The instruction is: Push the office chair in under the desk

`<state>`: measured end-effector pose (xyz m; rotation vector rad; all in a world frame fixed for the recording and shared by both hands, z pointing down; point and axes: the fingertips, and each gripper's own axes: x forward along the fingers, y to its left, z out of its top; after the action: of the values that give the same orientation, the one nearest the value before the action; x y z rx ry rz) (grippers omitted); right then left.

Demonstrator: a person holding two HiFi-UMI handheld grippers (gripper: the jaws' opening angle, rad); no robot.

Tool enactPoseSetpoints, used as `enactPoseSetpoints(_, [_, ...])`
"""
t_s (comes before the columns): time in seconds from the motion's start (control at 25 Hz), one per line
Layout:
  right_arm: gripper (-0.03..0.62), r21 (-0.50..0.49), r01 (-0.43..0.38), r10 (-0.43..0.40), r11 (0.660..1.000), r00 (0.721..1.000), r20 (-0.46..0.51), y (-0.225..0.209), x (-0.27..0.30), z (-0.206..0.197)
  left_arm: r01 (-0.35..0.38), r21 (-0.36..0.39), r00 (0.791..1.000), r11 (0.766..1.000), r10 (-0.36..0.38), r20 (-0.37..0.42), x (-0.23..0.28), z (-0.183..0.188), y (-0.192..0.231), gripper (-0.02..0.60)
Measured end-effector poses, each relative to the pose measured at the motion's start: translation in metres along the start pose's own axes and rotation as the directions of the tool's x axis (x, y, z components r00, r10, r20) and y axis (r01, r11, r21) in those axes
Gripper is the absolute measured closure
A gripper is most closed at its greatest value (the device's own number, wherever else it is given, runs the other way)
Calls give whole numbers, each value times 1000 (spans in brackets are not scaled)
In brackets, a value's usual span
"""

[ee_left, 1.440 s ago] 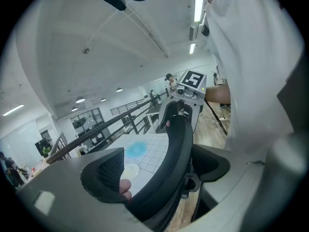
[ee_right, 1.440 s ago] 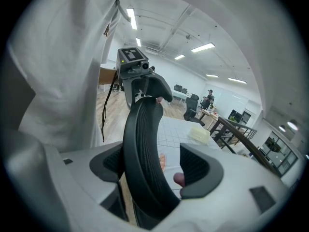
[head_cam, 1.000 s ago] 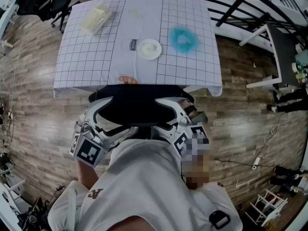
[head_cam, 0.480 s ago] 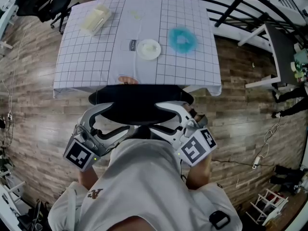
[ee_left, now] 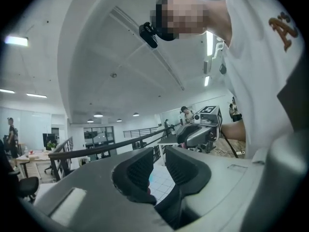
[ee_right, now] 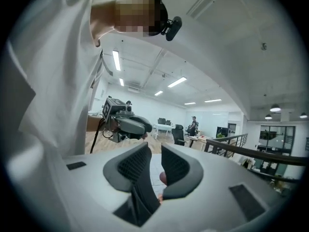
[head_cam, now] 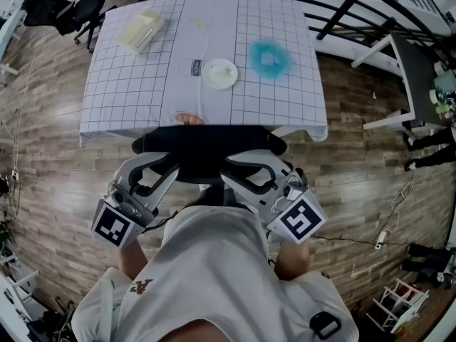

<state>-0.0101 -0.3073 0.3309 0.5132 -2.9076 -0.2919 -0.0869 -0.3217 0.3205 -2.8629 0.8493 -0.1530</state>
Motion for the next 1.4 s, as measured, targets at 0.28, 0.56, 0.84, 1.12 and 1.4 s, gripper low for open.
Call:
enactPoseSetpoints(0.28, [557,30,34,-35,999,999,13,-5,3,-2,-50,0,999,999,50,19,1,0,10,578])
enactPoseSetpoints(0.56, [591,52,76,-76,996,997,5,-12,2,-9,-55,-28,998,998,55,12,5,-4,12,578])
enactPoseSetpoints(0.84, [591,90,82,-82,993,997,-1,-16,2,-14,-45,-53,999,998,45,15,8,-7,14,580])
enactPoseSetpoints(1.12, [591,92,73,-73,993,997,-6,-16,2,-14,-38,-58,999,998,39,22,8,-5,14,580])
enactPoseSetpoints(1.4, [591,92,68,-67,993,998,-16,-17,3,-16,-33,-60,999,998,34,23,8,-6,15,580])
